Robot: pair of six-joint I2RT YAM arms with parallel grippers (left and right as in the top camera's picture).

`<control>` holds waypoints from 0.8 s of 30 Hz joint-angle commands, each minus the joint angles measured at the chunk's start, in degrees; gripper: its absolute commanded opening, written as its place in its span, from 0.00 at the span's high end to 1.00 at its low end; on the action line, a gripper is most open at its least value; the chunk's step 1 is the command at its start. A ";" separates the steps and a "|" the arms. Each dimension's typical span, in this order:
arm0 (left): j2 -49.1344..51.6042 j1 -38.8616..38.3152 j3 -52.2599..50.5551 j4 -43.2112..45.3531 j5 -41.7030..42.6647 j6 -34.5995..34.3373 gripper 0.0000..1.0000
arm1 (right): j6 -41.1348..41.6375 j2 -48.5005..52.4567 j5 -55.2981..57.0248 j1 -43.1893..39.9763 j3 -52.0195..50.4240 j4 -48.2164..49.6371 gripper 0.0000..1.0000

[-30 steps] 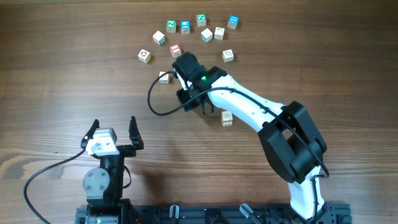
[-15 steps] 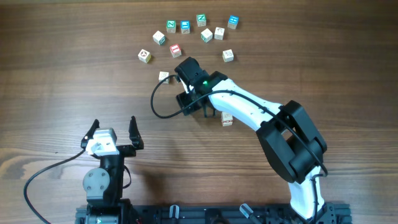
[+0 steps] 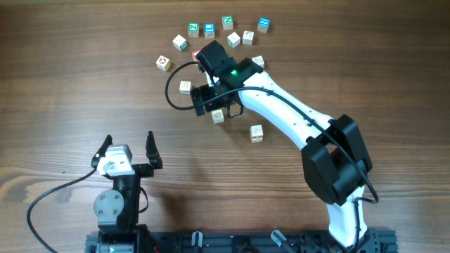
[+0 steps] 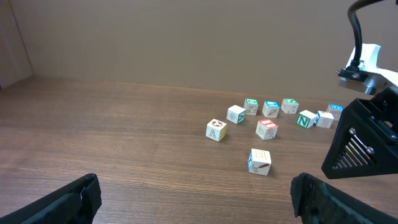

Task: Form a tower
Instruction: 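Lower the open right gripper and close it on the white ladybug block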

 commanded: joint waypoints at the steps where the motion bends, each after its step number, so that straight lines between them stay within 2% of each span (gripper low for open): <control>1: -0.28 0.33 -0.17 -0.02 -0.76 1.07 0.00 | 0.68 -0.74 -1.33 0.02 0.35 -0.15 0.09; 3: -0.28 0.33 -0.17 -0.02 -0.76 1.07 0.00 | 0.72 -0.72 -0.55 0.02 0.26 -0.15 0.23; 4: -0.28 0.33 -0.17 -0.02 -0.74 1.07 0.00 | 0.63 -0.70 0.04 0.02 0.24 -0.52 0.26; 14: -0.28 0.33 -0.17 -0.02 -0.76 1.09 0.00 | 0.72 -0.70 1.25 0.02 0.24 -0.70 0.30; 24: -0.28 0.33 -0.17 -0.02 -0.76 1.07 0.00 | 0.81 -0.68 1.27 0.02 0.02 -0.46 0.30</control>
